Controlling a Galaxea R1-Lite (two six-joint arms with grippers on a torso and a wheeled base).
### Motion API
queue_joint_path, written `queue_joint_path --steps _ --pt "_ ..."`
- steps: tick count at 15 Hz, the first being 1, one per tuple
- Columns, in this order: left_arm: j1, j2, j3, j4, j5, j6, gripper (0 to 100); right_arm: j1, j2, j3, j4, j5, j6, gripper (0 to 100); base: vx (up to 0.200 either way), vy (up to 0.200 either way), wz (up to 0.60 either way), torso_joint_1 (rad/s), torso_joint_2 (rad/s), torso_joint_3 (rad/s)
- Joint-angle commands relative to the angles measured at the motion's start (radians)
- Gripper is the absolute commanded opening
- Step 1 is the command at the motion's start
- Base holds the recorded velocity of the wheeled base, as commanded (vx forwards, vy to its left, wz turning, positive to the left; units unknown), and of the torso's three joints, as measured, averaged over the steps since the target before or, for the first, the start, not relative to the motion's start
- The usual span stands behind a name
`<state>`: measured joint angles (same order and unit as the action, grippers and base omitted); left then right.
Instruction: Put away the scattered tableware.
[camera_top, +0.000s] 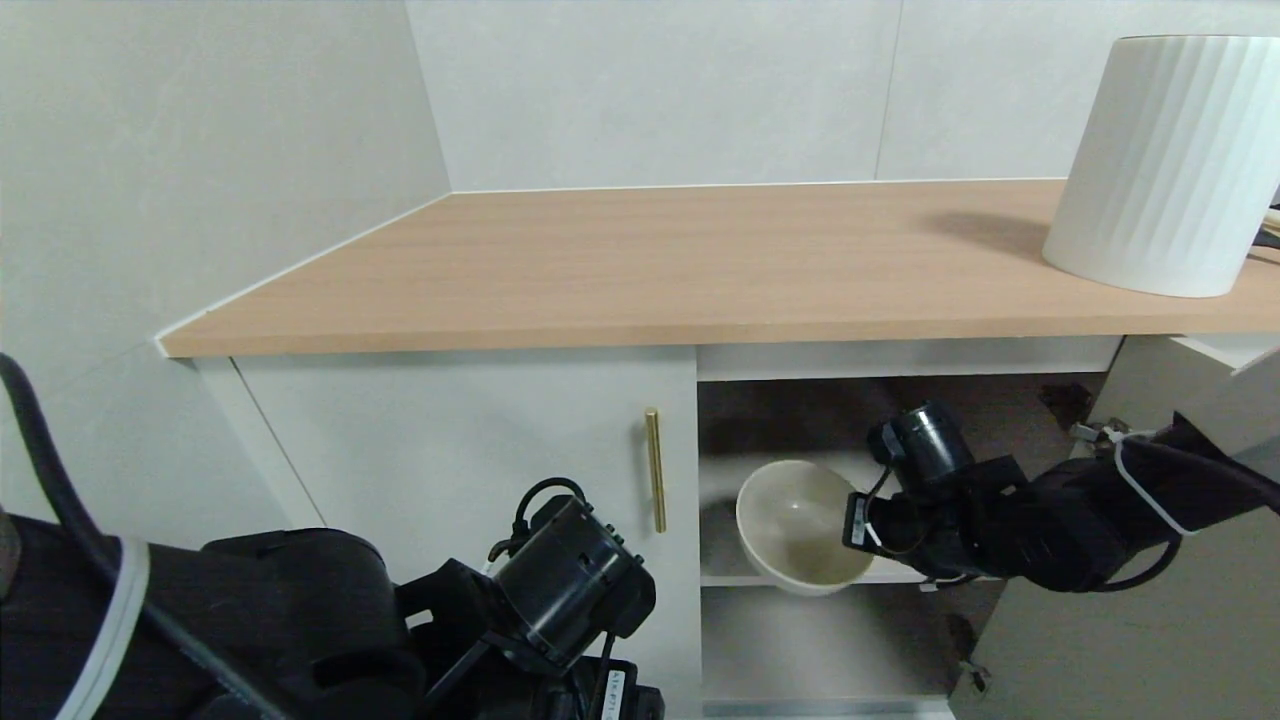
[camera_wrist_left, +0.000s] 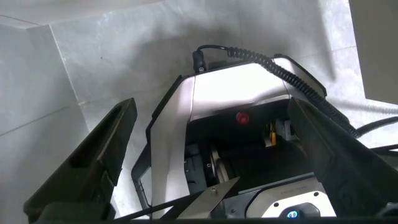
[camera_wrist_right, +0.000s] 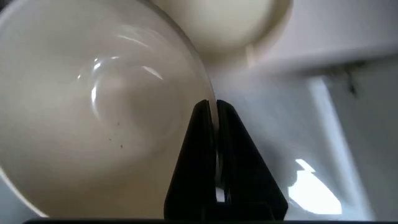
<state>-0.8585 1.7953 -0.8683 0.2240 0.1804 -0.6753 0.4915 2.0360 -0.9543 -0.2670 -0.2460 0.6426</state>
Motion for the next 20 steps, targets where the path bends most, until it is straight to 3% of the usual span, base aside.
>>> queue_joint_path --steps 1,5,11,20 --pt "0.001 -0.001 0.0 0.0 0.001 -0.001 100 -0.03 0.033 -0.012 -0.024 -0.003 0.011 0 0.0 0.0 0.0 0.0 0.0 0.0" --pt "0.001 -0.001 0.0 0.0 0.001 -0.003 100 -0.071 0.113 -0.029 -0.156 -0.093 0.034 0 0.0 0.0 0.0 0.0 0.0 0.0" --pt "0.004 -0.002 0.0 0.0 0.001 -0.003 100 -0.108 0.182 -0.074 -0.164 -0.167 0.032 0 0.0 0.0 0.0 0.0 0.0 0.0" --pt "0.006 -0.002 0.0 0.001 0.001 -0.004 100 -0.119 0.211 -0.084 -0.162 -0.177 0.029 0 0.0 0.0 0.0 0.0 0.0 0.0"
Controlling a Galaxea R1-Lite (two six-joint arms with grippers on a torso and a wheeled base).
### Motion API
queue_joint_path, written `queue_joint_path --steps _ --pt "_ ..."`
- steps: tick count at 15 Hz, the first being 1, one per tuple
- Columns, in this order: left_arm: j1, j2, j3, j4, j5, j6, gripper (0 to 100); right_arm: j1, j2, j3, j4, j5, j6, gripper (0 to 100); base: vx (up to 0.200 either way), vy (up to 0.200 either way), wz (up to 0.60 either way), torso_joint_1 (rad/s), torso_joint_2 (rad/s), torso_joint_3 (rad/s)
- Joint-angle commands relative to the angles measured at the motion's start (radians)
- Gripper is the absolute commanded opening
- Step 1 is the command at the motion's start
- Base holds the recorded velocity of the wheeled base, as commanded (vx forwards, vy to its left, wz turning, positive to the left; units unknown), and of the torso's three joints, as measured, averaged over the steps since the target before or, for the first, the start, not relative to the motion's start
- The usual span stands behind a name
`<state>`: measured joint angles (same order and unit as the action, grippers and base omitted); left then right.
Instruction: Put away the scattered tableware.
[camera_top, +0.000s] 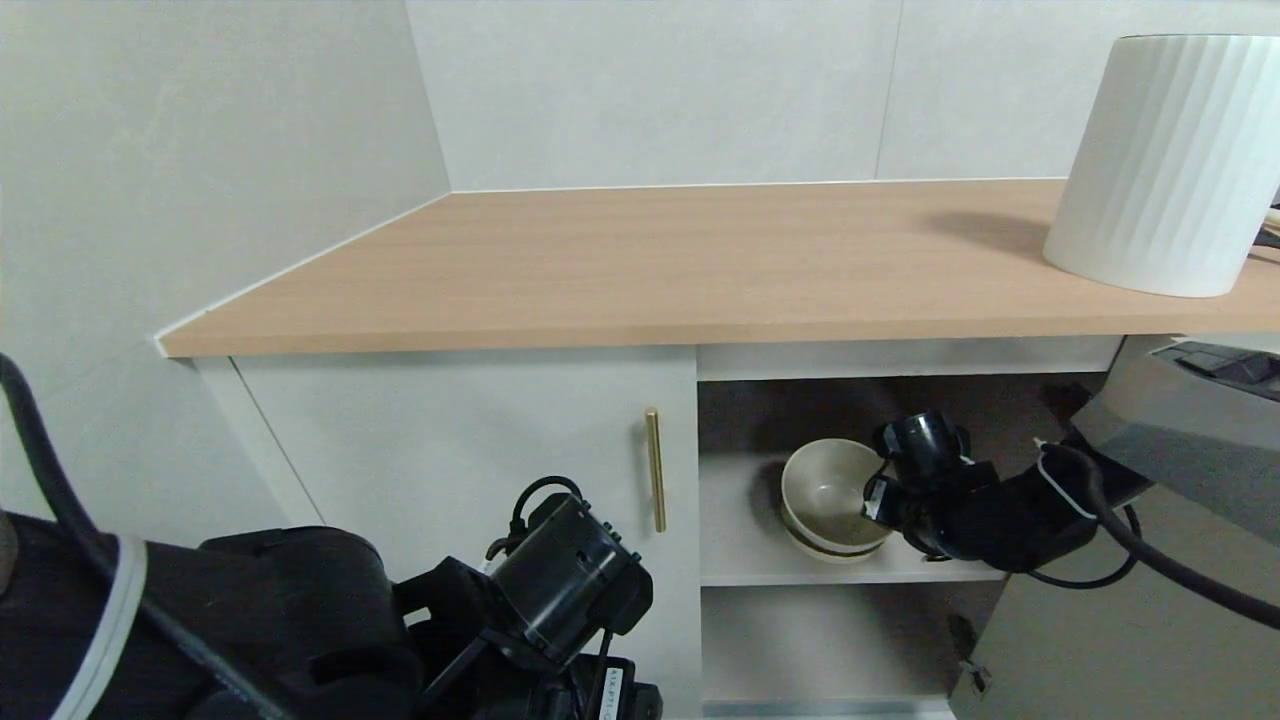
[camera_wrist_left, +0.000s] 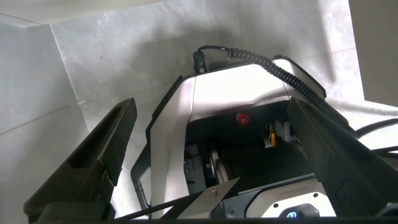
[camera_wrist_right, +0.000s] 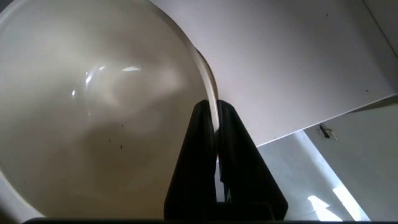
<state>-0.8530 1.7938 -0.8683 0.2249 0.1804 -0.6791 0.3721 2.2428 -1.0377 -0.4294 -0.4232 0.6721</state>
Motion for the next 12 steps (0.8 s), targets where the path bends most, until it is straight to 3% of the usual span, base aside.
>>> queue_joint_path --steps 1,5,6,12 --pt "0.0 -0.001 0.0 0.001 0.001 0.0 100 0.001 0.005 -0.001 0.0 0.0 0.0 0 0.0 0.0 0.0 0.0 0.0 0.0" --pt "0.002 -0.001 0.0 0.001 0.001 0.0 100 0.001 0.005 0.001 0.0 0.0 0.0 0 0.0 0.0 0.0 0.0 0.0 0.0" --pt "0.002 -0.001 0.0 0.001 0.001 0.0 100 0.001 0.005 0.001 0.0 0.0 0.0 100 0.0 0.0 0.0 0.0 0.0 0.0" --pt "0.002 -0.001 0.0 0.001 0.01 0.0 100 0.005 -0.002 0.007 0.0 0.0 -0.002 100 0.0 0.0 0.0 0.0 0.0 0.0"
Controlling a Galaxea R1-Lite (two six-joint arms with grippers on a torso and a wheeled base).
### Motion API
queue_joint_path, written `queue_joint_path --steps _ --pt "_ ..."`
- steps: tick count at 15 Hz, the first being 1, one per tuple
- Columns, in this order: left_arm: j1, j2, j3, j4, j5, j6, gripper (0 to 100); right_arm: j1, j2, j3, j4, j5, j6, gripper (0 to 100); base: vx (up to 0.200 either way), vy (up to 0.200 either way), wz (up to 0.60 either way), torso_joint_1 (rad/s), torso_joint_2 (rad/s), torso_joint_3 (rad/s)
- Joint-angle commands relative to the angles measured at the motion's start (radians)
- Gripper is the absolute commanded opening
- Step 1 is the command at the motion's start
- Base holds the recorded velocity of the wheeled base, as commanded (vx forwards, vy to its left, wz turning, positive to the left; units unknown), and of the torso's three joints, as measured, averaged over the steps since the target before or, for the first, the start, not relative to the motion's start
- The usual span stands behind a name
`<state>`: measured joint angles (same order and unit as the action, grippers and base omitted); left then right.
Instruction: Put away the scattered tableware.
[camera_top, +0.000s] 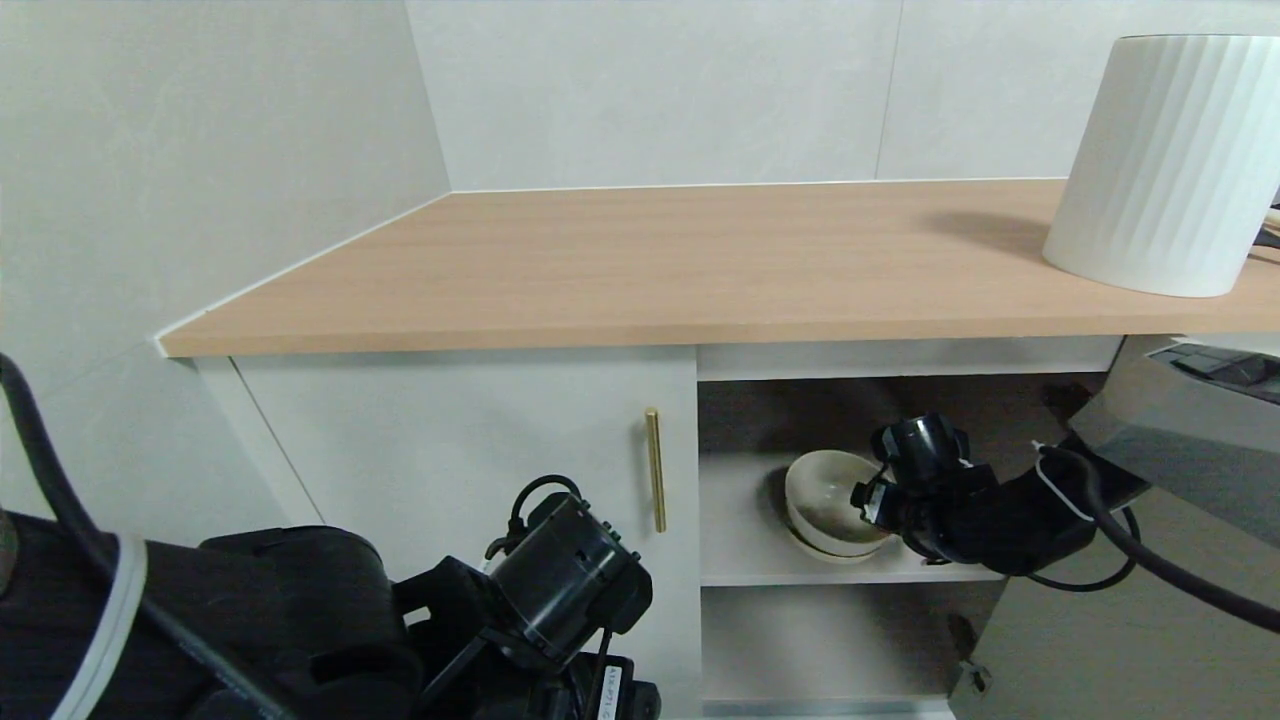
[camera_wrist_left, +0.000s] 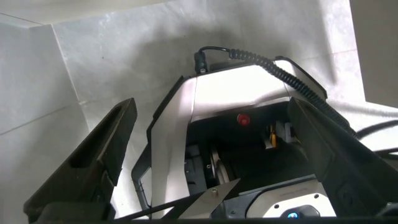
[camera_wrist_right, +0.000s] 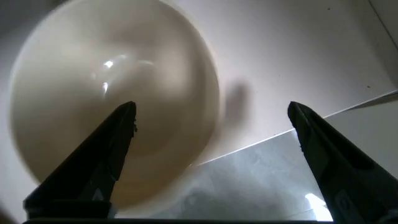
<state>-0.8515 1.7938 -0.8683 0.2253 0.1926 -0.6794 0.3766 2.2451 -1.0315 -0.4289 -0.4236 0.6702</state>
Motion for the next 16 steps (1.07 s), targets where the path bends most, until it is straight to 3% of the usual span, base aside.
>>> queue_joint_path --steps 1,4,6,10,13,14,16 --pt "0.0 -0.001 0.0 0.0 0.002 0.0 100 0.001 -0.005 0.001 0.001 0.0 0.0 100 0.0 0.0 0.0 0.0 0.0 0.0" --pt "0.008 -0.001 0.0 0.0 0.007 -0.002 100 0.002 -0.01 0.005 0.004 0.002 0.0 100 0.0 0.0 0.0 0.0 0.0 0.0" --pt "0.023 -0.017 0.0 -0.003 0.059 0.0 100 0.005 -0.047 0.034 0.006 0.011 -0.004 100 0.0 0.0 0.0 0.0 0.0 0.0" --pt "0.06 -0.243 0.031 0.008 0.07 0.014 100 0.065 -0.326 0.261 0.019 0.108 -0.093 100 0.0 0.0 0.0 0.0 0.0 0.0" --pt "0.091 -0.442 0.088 0.035 0.068 0.067 100 0.09 -0.614 0.409 0.09 0.148 -0.212 100 0.0 0.0 0.0 0.0 0.0 0.0" --pt "0.095 -0.456 0.097 0.035 0.068 0.072 100 0.091 -0.637 0.413 0.102 0.149 -0.212 100 0.0 0.0 0.0 0.0 0.0 0.0" --pt "0.172 -0.564 0.172 0.026 0.067 0.124 100 0.102 -0.892 0.426 0.332 0.22 -0.213 100 0.0 0.0 0.0 0.0 0.0 0.0"
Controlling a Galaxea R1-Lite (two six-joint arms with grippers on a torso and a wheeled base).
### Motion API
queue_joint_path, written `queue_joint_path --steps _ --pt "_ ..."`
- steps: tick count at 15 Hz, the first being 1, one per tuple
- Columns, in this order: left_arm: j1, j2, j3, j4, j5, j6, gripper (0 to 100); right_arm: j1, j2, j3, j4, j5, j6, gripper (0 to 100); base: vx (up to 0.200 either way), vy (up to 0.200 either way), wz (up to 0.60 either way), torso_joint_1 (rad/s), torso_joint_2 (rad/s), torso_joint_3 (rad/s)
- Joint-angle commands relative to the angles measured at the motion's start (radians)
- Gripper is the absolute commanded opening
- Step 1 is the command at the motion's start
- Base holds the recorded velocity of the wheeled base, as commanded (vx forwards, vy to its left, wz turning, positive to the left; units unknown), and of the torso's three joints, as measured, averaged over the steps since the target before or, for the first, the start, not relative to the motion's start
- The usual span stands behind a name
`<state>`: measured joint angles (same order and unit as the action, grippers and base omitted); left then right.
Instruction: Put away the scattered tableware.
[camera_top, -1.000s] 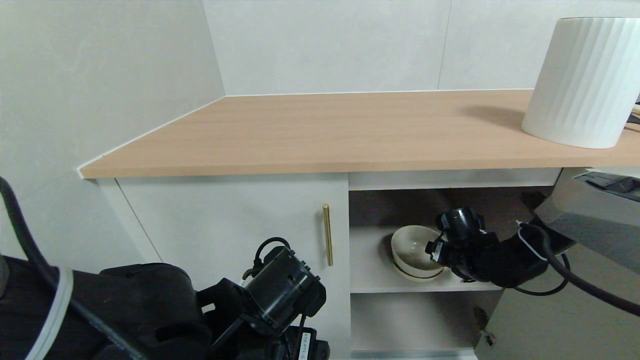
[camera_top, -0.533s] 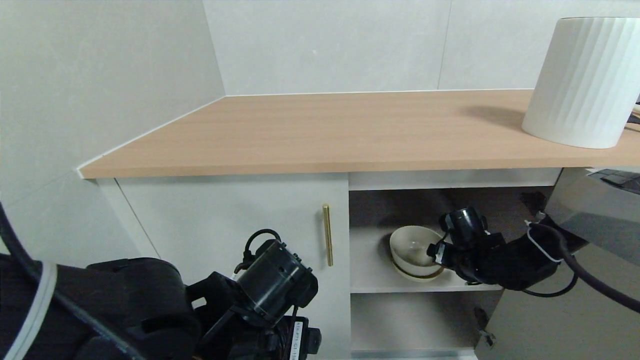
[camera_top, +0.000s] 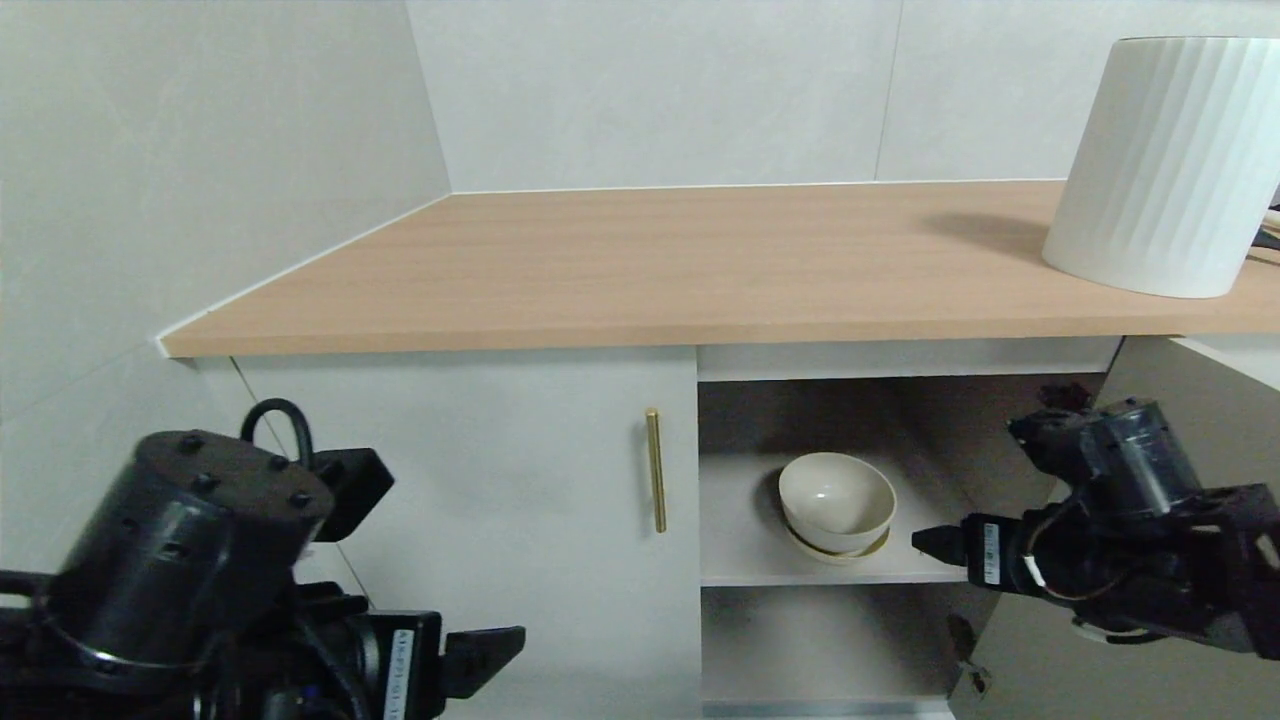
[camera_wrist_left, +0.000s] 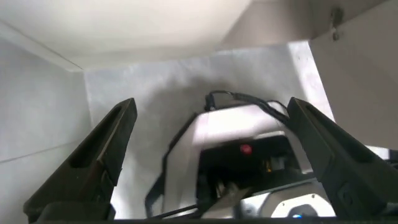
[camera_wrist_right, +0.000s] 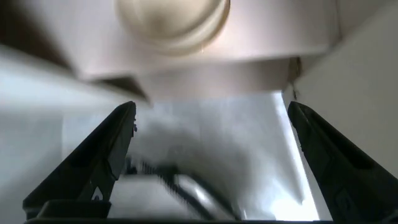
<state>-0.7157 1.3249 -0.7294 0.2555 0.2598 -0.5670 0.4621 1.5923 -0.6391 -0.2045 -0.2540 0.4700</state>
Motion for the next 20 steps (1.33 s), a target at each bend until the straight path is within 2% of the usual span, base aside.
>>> queue_joint_path --steps 1,2,4,9,13,20 --pt "0.056 -0.107 0.044 -0.012 -0.001 0.024 100 0.027 -0.282 0.03 0.148 0.073 -0.013 100 0.0 0.0 0.0 0.0 0.0 0.0" --pt "0.087 -0.115 0.064 -0.05 -0.005 0.044 100 0.043 -0.348 0.03 0.218 0.107 -0.016 100 0.0 0.0 0.0 0.0 0.0 0.0" --pt "0.102 -0.112 0.09 -0.133 -0.008 0.052 100 0.043 -0.385 0.032 0.257 0.116 -0.022 100 0.0 0.0 0.0 0.0 0.0 0.0" --pt "0.096 -0.039 0.073 -0.136 0.001 0.096 100 0.044 -0.331 0.033 0.255 0.114 -0.065 100 0.0 0.0 0.0 0.0 0.0 0.0" --pt "0.096 -0.039 0.079 -0.136 -0.001 0.095 100 0.046 -0.347 0.033 0.257 0.114 -0.068 100 0.0 0.0 0.0 0.0 0.0 0.0" --pt "0.085 -0.019 0.082 -0.134 -0.002 0.095 100 0.061 -0.341 0.041 0.26 0.118 -0.071 100 -0.2 0.0 0.0 0.003 0.0 0.001"
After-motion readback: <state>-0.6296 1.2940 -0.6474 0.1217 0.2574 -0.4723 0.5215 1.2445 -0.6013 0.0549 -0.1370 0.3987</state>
